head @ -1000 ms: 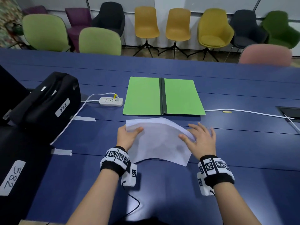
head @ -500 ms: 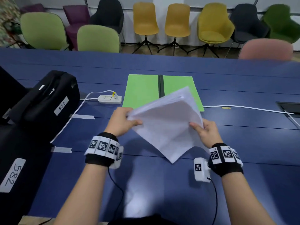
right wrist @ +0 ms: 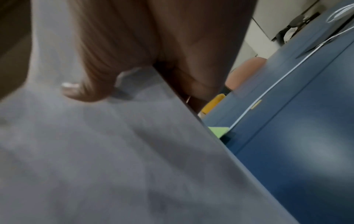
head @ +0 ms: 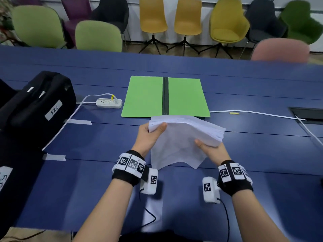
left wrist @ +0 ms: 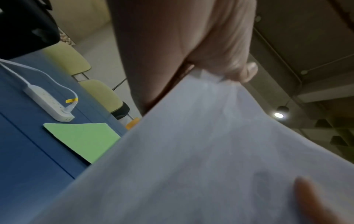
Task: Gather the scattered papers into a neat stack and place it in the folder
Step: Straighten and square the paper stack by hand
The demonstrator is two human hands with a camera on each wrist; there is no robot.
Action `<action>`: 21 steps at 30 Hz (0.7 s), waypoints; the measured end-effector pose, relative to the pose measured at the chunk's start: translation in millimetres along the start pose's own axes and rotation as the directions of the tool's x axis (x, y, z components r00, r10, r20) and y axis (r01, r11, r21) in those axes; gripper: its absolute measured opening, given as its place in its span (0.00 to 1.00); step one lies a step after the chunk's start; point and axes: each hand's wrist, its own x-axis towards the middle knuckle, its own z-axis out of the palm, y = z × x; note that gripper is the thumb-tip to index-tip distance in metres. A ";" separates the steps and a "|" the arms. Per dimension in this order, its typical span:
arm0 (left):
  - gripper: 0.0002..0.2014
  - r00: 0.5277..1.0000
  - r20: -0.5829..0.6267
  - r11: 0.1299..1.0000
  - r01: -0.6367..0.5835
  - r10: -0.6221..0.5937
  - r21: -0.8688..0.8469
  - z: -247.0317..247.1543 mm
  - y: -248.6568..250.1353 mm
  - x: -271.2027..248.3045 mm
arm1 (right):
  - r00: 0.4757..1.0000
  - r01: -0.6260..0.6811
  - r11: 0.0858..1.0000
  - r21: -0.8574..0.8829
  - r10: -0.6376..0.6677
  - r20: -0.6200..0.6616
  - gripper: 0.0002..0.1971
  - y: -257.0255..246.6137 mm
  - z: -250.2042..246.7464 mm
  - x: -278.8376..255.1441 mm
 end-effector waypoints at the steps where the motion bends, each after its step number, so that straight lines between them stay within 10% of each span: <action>1: 0.21 0.999 -0.051 1.000 -0.006 0.005 -0.012 3.6 1.0 -1.3 | 1.000 0.012 1.000 0.012 -0.012 -0.001 0.10 -8.0 -2.5 -0.2; 10: 0.35 0.963 -0.252 0.976 0.044 -0.098 -0.214 26.8 3.8 -11.4 | 0.987 0.116 0.991 0.070 -0.108 -0.117 0.31 -34.5 -3.9 0.6; 15: 0.19 0.952 -0.235 0.966 0.144 -0.195 -0.217 30.2 13.4 -9.4 | 0.984 0.130 0.988 0.084 -0.139 0.109 0.22 -24.6 -14.3 -0.8; 21: 0.16 0.953 -0.275 0.991 0.108 -0.127 -0.082 26.8 9.3 -4.9 | 0.989 0.123 0.988 0.098 -0.130 0.066 0.06 -28.8 -11.6 2.2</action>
